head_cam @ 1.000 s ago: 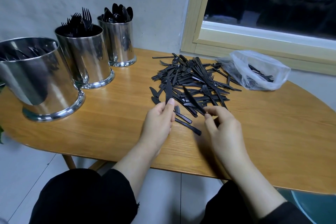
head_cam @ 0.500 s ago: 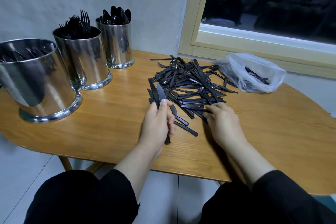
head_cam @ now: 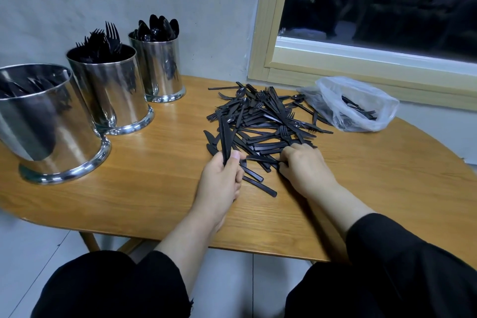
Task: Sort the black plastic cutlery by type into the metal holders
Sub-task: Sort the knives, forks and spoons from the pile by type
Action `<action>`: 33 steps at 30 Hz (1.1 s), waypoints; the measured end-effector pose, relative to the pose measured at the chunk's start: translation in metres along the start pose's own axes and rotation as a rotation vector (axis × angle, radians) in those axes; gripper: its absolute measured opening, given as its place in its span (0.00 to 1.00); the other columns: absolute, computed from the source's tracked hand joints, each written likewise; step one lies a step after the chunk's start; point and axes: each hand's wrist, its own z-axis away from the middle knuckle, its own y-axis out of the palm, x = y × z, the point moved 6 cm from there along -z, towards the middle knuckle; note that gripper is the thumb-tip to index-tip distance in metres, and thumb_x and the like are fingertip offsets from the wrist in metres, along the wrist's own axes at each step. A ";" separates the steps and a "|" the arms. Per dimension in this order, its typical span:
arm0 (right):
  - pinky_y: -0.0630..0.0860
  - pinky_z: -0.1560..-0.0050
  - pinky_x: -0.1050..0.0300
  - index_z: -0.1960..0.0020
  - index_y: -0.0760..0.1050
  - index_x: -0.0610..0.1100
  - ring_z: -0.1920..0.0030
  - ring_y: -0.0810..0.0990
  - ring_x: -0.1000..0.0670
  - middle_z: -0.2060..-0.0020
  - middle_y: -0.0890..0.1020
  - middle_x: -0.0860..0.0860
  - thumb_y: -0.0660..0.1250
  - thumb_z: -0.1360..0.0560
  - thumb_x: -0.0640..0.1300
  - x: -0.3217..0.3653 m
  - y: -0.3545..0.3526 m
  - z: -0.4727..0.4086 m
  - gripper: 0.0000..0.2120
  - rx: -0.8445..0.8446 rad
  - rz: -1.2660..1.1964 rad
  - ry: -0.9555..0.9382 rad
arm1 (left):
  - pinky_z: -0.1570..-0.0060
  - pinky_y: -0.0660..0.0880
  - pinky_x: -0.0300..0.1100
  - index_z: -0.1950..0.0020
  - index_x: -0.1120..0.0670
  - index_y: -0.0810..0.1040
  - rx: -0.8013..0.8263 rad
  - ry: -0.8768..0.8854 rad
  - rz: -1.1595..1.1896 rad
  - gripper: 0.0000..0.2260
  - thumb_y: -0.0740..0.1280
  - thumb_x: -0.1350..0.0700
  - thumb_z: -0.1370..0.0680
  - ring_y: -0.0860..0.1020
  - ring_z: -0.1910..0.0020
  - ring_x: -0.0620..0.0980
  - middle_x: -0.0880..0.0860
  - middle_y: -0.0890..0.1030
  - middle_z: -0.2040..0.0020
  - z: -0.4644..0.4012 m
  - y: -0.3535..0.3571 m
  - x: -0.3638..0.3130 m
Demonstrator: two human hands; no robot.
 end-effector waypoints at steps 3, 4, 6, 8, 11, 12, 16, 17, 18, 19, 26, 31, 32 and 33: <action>0.72 0.54 0.49 0.51 0.81 0.41 0.54 0.77 0.42 0.58 0.81 0.46 0.67 0.24 0.41 0.005 0.008 0.000 0.06 -0.036 0.008 -0.065 | 0.71 0.59 0.42 0.47 0.55 0.79 -0.007 -0.014 0.005 0.11 0.60 0.51 0.14 0.62 0.73 0.46 0.48 0.70 0.69 -0.001 0.000 0.001; 0.73 0.55 0.48 0.54 0.81 0.40 0.56 0.77 0.41 0.60 0.80 0.46 0.67 0.24 0.40 0.006 0.009 -0.001 0.05 -0.056 0.005 -0.066 | 0.71 0.58 0.42 0.47 0.55 0.79 -0.010 -0.016 0.007 0.11 0.61 0.51 0.14 0.62 0.73 0.46 0.48 0.70 0.69 -0.001 0.000 0.001; 0.73 0.57 0.49 0.58 0.80 0.39 0.60 0.77 0.41 0.63 0.80 0.45 0.69 0.25 0.38 0.003 0.003 -0.002 0.04 -0.146 -0.056 -0.027 | 0.71 0.58 0.42 0.47 0.56 0.80 -0.015 -0.020 0.009 0.11 0.61 0.51 0.14 0.62 0.73 0.45 0.47 0.70 0.69 0.000 0.000 0.001; 0.73 0.56 0.51 0.56 0.81 0.38 0.59 0.78 0.42 0.62 0.81 0.45 0.70 0.26 0.37 0.007 -0.012 0.002 0.02 -0.293 -0.185 0.006 | 0.71 0.59 0.42 0.46 0.56 0.81 -0.026 -0.025 0.018 0.12 0.62 0.50 0.14 0.63 0.73 0.45 0.48 0.70 0.69 0.000 -0.001 0.001; 0.74 0.53 0.53 0.51 0.82 0.39 0.56 0.79 0.46 0.58 0.82 0.46 0.69 0.24 0.36 0.037 -0.025 0.018 0.05 -0.404 -0.351 -0.023 | 0.72 0.59 0.42 0.46 0.60 0.80 -0.057 -0.030 0.049 0.15 0.65 0.48 0.16 0.62 0.72 0.46 0.50 0.70 0.67 -0.002 -0.001 0.003; 0.74 0.53 0.52 0.50 0.82 0.39 0.56 0.79 0.46 0.58 0.82 0.46 0.68 0.24 0.37 0.051 -0.025 0.023 0.05 -0.403 -0.384 -0.059 | 0.73 0.58 0.41 0.49 0.60 0.80 -0.061 -0.023 0.062 0.14 0.66 0.48 0.17 0.62 0.72 0.46 0.51 0.69 0.67 -0.003 0.000 0.003; 0.73 0.54 0.52 0.48 0.82 0.40 0.57 0.77 0.46 0.60 0.81 0.46 0.66 0.23 0.39 0.089 -0.013 0.039 0.08 -0.331 -0.481 -0.193 | 0.75 0.63 0.35 0.55 0.54 0.78 -0.076 -0.010 0.085 0.10 0.66 0.53 0.16 0.66 0.74 0.43 0.45 0.72 0.72 -0.001 0.001 0.002; 0.73 0.53 0.54 0.47 0.83 0.40 0.57 0.76 0.47 0.60 0.82 0.47 0.67 0.22 0.39 0.091 -0.013 0.042 0.08 -0.326 -0.493 -0.212 | 0.74 0.65 0.36 0.56 0.54 0.77 -0.095 -0.014 0.082 0.11 0.65 0.53 0.15 0.69 0.74 0.43 0.45 0.73 0.73 -0.001 -0.001 0.002; 0.73 0.53 0.55 0.46 0.83 0.41 0.56 0.77 0.48 0.59 0.82 0.48 0.67 0.22 0.40 0.085 -0.015 0.044 0.07 -0.334 -0.505 -0.207 | 0.72 0.67 0.38 0.57 0.54 0.77 -0.112 -0.013 0.069 0.12 0.64 0.52 0.15 0.70 0.73 0.44 0.45 0.74 0.72 -0.002 -0.004 0.004; 0.73 0.52 0.56 0.47 0.83 0.41 0.56 0.77 0.49 0.58 0.82 0.48 0.68 0.22 0.40 0.074 -0.017 0.046 0.07 -0.357 -0.507 -0.168 | 0.69 0.67 0.41 0.58 0.53 0.76 -0.123 -0.005 0.054 0.14 0.63 0.51 0.15 0.70 0.72 0.45 0.45 0.73 0.72 -0.002 -0.006 0.004; 0.73 0.43 0.42 0.38 0.79 0.46 0.42 0.76 0.41 0.45 0.79 0.46 0.68 0.23 0.58 -0.074 0.007 0.050 0.20 -0.125 -0.227 0.525 | 0.65 0.70 0.49 0.46 0.52 0.74 -0.091 0.100 0.050 0.08 0.58 0.52 0.13 0.72 0.70 0.51 0.49 0.72 0.67 0.000 -0.002 -0.004; 0.70 0.44 0.45 0.42 0.81 0.47 0.43 0.76 0.42 0.47 0.79 0.48 0.67 0.21 0.54 -0.079 0.013 0.047 0.14 -0.110 -0.217 0.521 | 0.70 0.65 0.40 0.45 0.51 0.79 -0.011 0.066 -0.060 0.04 0.64 0.54 0.15 0.64 0.71 0.47 0.45 0.68 0.69 0.001 0.001 0.000; 0.70 0.44 0.46 0.43 0.81 0.47 0.43 0.76 0.42 0.47 0.78 0.49 0.67 0.21 0.52 -0.078 0.013 0.046 0.12 -0.116 -0.233 0.534 | 0.70 0.65 0.40 0.47 0.52 0.79 -0.025 0.048 -0.046 0.05 0.65 0.53 0.15 0.64 0.71 0.46 0.45 0.68 0.69 0.001 -0.001 0.000; 0.69 0.44 0.46 0.45 0.81 0.47 0.43 0.76 0.43 0.47 0.78 0.49 0.67 0.21 0.51 -0.079 0.014 0.045 0.10 -0.120 -0.253 0.550 | 0.70 0.64 0.41 0.48 0.53 0.79 -0.038 0.033 -0.024 0.07 0.65 0.52 0.15 0.64 0.71 0.46 0.46 0.67 0.70 0.001 -0.002 0.000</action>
